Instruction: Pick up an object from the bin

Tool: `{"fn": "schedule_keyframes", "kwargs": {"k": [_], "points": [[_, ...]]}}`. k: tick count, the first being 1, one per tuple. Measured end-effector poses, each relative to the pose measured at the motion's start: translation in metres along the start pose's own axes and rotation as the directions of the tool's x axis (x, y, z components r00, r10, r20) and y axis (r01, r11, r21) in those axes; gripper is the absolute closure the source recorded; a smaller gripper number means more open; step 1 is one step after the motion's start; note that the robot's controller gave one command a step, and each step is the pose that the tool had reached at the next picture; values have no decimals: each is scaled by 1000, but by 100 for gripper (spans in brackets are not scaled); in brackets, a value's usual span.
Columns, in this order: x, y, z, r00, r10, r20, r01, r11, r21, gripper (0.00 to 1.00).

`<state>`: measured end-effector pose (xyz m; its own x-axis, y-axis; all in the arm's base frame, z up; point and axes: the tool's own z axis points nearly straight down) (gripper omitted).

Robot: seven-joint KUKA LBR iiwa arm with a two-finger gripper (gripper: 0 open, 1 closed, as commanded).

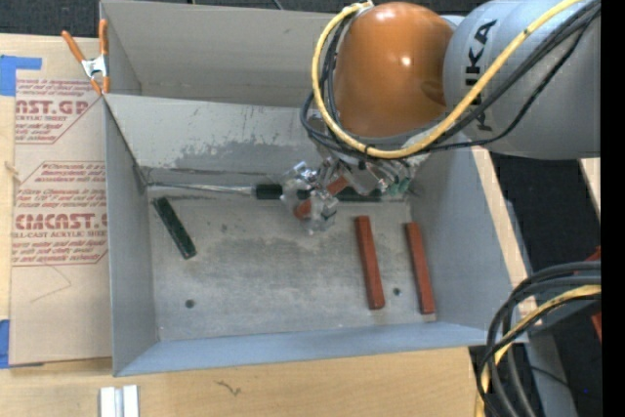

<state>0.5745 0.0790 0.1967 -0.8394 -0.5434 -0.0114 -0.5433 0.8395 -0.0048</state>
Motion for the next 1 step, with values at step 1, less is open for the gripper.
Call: {"fn": "schedule_keyframes", "kwargs": {"k": [1], "points": [[10, -6, -4, 1000, -14, -8, 14, 1000, -4, 100]]}}
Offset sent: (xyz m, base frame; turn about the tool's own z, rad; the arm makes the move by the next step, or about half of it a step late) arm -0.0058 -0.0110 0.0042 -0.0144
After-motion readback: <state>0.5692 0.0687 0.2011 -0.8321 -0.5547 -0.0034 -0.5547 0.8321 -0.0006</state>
